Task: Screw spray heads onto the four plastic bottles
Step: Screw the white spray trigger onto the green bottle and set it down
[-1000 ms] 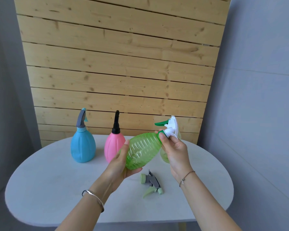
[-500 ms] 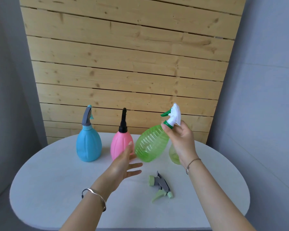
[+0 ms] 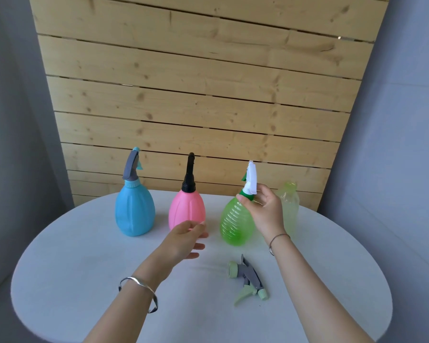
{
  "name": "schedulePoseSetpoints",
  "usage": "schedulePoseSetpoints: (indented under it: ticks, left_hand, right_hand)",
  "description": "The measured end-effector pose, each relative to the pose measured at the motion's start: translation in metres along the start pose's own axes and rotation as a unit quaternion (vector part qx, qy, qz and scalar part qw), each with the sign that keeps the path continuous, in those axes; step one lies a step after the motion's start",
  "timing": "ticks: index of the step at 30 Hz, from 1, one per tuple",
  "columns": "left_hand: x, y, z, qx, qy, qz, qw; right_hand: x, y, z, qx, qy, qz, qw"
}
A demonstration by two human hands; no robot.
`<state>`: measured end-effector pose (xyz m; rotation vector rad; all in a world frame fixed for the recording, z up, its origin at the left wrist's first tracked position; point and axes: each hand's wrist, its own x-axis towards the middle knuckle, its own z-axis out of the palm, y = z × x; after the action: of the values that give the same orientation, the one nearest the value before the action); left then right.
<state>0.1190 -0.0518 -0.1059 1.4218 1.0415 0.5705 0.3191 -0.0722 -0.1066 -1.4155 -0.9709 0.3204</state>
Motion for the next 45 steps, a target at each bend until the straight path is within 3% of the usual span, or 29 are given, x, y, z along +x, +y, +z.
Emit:
schedulePoseSetpoints:
  ticks: [27, 33, 40, 42, 45]
  left_hand:
    - [0.000, 0.003, 0.008, -0.008, -0.004, -0.007, 1.000]
    - [0.000, 0.004, 0.010, -0.005, -0.007, -0.004, 1.000]
    - [-0.001, 0.002, 0.013, -0.003, -0.013, -0.003, 1.000]
    - [-0.001, 0.002, 0.014, -0.001, -0.014, -0.003, 1.000]
    - [-0.001, 0.001, 0.015, 0.004, -0.015, 0.002, 1.000]
  right_hand:
    - [-0.002, 0.017, 0.009, -0.108, -0.044, 0.021, 0.993]
    - [-0.003, 0.002, -0.004, -0.142, -0.048, -0.030, 0.988]
    - [-0.003, -0.027, -0.029, -0.234, 0.026, -0.201, 0.951]
    - [0.000, -0.030, -0.038, -0.257, 0.041, -0.201, 0.944]
    - [0.007, -0.022, -0.053, -0.298, 0.036, -0.124, 0.946]
